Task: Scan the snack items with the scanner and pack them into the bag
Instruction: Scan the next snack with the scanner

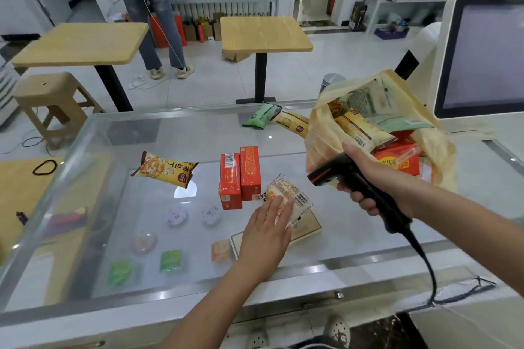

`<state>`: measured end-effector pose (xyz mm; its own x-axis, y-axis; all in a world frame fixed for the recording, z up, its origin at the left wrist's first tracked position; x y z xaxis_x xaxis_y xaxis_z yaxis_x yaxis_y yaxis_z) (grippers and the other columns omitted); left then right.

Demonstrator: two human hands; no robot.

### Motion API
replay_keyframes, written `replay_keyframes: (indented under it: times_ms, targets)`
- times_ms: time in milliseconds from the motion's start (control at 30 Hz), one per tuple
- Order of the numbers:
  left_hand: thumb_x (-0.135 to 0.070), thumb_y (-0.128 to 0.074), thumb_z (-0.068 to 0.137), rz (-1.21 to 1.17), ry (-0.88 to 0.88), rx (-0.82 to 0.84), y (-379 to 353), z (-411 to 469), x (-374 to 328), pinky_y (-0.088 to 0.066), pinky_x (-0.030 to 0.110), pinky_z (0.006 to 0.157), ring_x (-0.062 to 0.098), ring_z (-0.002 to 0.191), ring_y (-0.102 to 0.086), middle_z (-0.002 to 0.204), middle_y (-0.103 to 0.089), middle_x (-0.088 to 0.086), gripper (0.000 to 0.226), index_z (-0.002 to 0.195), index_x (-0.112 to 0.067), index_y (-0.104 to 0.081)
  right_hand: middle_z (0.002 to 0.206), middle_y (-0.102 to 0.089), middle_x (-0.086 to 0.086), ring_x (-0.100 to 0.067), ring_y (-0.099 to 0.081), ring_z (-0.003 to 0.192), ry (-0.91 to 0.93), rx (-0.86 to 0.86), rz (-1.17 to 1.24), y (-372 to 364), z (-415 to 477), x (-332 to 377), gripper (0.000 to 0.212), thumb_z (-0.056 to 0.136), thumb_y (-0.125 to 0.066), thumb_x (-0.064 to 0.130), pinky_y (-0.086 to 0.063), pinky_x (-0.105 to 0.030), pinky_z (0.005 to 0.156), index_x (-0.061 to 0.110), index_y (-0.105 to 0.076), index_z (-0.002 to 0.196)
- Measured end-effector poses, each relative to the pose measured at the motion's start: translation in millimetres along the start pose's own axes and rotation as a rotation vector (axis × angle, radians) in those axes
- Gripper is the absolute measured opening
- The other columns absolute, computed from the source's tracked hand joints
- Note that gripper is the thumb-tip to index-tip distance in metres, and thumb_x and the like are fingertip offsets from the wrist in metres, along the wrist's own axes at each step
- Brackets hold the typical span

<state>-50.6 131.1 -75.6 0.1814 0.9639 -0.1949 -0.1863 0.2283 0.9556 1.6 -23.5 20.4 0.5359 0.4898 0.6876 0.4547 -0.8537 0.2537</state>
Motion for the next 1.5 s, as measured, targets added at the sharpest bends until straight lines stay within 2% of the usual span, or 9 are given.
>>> replay_keyframes:
  times_ms: [233, 567, 767, 933, 1167, 1267, 1367, 1433, 1500]
  targets:
    - [-0.043, -0.027, 0.093, -0.034, 0.02, 0.025, -0.8, -0.9, 2.6, -0.03, 0.033, 0.102, 0.022, 0.131, -0.045, 0.147, -0.042, 0.002, 0.052, 0.139, -0.025, -0.045, 0.052, -0.043, -0.002, -0.013, -0.036, 0.039, -0.003, -0.028, -0.108, 16.8, -19.4, 3.7, 0.083, 0.076, -0.037, 0.082, -0.03, -0.02, 0.035, 0.003, -0.057, 0.095]
    - [-0.043, -0.031, 0.09, -0.038, 0.039, 0.075, -1.0, 0.3, 2.4, -0.045, 0.033, 0.095, 0.02, 0.124, -0.053, 0.141, -0.049, 0.0, 0.051, 0.136, -0.026, -0.048, 0.054, -0.043, -0.004, -0.013, -0.036, 0.039, 0.023, -0.003, -0.12, 20.3, -26.6, 12.2, 0.079, 0.078, -0.037, 0.078, -0.03, -0.019, 0.034, 0.003, -0.056, 0.094]
    - [-0.035, -0.084, 0.066, -0.02, -0.013, 0.004, 6.8, -1.2, -6.4, -0.053, 0.033, 0.083, 0.021, 0.11, -0.063, 0.124, -0.063, 0.002, 0.058, 0.118, -0.02, -0.064, 0.058, -0.051, -0.005, -0.016, -0.043, 0.043, 0.042, -0.01, -0.102, 5.8, -1.1, -4.3, 0.073, 0.084, -0.036, 0.074, -0.035, -0.023, 0.04, 0.004, -0.058, 0.094]
    - [-0.027, -0.09, 0.056, -0.082, -0.07, -0.038, 12.5, -5.7, -12.7, -0.056, 0.024, 0.069, 0.016, 0.093, -0.068, 0.107, -0.069, 0.002, 0.052, 0.103, -0.017, -0.07, 0.066, -0.063, -0.015, -0.02, -0.055, 0.045, 0.203, -0.176, -0.112, -7.9, 44.1, -17.1, 0.06, 0.088, -0.043, 0.064, -0.046, -0.027, 0.045, 0.009, -0.058, 0.104]
    - [-0.027, -0.095, 0.043, -0.091, -0.102, -0.032, 15.9, -8.9, -19.0, -0.055, 0.018, 0.063, 0.011, 0.083, -0.069, 0.102, -0.07, 0.001, 0.062, 0.1, -0.017, -0.073, 0.061, -0.066, -0.009, -0.023, -0.063, 0.053, 0.278, -0.347, -0.268, -13.9, 68.8, -18.1, 0.069, 0.084, -0.039, 0.073, -0.055, -0.036, 0.061, 0.009, -0.065, 0.083]
    - [-0.023, -0.092, 0.05, -0.172, 0.002, -0.084, 25.9, -2.8, -12.4, -0.054, 0.014, 0.058, 0.013, 0.083, -0.068, 0.101, -0.067, 0.003, 0.054, 0.098, -0.014, -0.069, 0.063, -0.061, -0.002, -0.025, -0.065, 0.07, 0.428, -0.609, -0.635, -3.9, 54.4, -2.1, 0.075, 0.078, -0.016, 0.078, -0.049, -0.034, 0.065, 0.015, -0.056, 0.07]
    - [-0.012, -0.074, 0.078, -0.425, 0.154, -0.22, 48.3, -0.9, 3.2, -0.044, -0.001, 0.061, 0.011, 0.096, -0.06, 0.113, -0.056, 0.002, 0.028, 0.101, -0.013, -0.059, 0.092, -0.067, -0.009, -0.03, -0.063, 0.093, 0.58, -0.863, -0.795, -1.6, 36.5, 9.7, 0.073, 0.085, -0.021, 0.072, -0.05, -0.037, 0.073, 0.012, -0.058, 0.1]
    - [-0.01, -0.057, 0.091, -0.559, 0.247, -0.347, 63.3, -2.4, 16.7, -0.04, -0.001, 0.071, 0.005, 0.103, -0.051, 0.116, -0.048, -0.01, 0.017, 0.103, -0.019, -0.051, 0.098, -0.065, -0.009, -0.028, -0.061, 0.095, 0.762, -0.915, -0.753, -4.1, 21.1, 19.7, 0.07, 0.088, -0.024, 0.068, -0.05, -0.037, 0.074, 0.01, -0.059, 0.109]
    - [-0.01, -0.051, 0.094, -0.646, 0.286, -0.447, 79.4, -3.3, 23.6, -0.042, 0.005, 0.076, -0.004, 0.106, -0.046, 0.11, -0.042, -0.025, 0.02, 0.097, -0.028, -0.042, 0.084, -0.067, 0.004, -0.012, -0.062, 0.084, 0.901, -0.785, -0.602, -9.7, 11.1, 28.7, 0.063, 0.089, -0.027, 0.064, -0.047, -0.027, 0.07, 0.014, -0.06, 0.109]
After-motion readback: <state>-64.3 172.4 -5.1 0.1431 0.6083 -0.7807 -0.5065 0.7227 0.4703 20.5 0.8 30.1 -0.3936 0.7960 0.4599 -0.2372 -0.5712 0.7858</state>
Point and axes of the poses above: each hand's wrist, its own z-axis towards the middle knuckle, its own y-axis out of the back of the hand, x = y × z, the point moved 10 cm from there along z, towards the middle knuckle
